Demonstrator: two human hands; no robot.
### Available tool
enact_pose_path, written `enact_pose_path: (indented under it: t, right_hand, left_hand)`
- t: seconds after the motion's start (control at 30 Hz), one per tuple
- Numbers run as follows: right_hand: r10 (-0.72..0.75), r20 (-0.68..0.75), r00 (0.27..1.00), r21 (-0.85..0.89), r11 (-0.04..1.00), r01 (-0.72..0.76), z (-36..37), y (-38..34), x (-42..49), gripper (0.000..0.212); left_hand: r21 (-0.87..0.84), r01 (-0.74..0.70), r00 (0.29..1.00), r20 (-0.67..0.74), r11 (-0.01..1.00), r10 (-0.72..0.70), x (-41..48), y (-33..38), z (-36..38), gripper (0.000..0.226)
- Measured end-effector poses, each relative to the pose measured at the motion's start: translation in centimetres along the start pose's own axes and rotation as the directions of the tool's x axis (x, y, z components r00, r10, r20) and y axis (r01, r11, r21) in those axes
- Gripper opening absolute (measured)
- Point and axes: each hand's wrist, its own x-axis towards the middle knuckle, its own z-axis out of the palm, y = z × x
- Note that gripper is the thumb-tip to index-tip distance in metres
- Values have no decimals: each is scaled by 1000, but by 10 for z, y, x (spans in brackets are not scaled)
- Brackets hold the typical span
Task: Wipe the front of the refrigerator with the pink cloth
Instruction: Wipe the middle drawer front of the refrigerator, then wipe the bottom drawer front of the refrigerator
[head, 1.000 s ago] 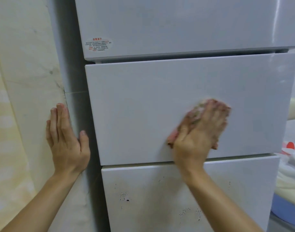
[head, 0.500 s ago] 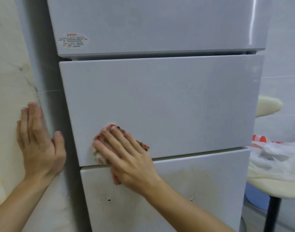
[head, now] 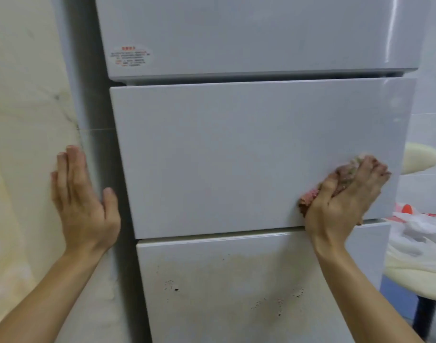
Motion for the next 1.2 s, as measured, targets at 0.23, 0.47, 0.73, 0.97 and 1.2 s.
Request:
enact_pose_path:
  t: [0.23, 0.47, 0.73, 0.97, 1.2]
  right_hand:
    - [-431, 227, 873, 60, 901, 429, 51, -105, -97, 66]
    - [-786, 420, 454, 207, 570, 795, 61, -119, -195, 61]
    - [-761, 515, 395, 251, 574, 779, 14, -55, -161, 78]
    - [-523, 395, 756, 31, 829, 558, -43, 51, -98, 57]
    - [-245, 325, 914, 51, 969, 241, -27, 33, -141, 65]
  left_hand:
    - [-21, 0, 999, 43, 1000, 1, 0, 1, -5, 79]
    - [4, -21, 996, 92, 1000, 20, -6, -1, -11, 77]
    - [-46, -20, 991, 130, 999, 26, -56, 36, -3, 65]
    - [-224, 258, 950, 236, 940, -205, -104, 61, 2, 65]
    - [-434, 474, 867, 381, 766, -321, -136, 64, -8, 60]
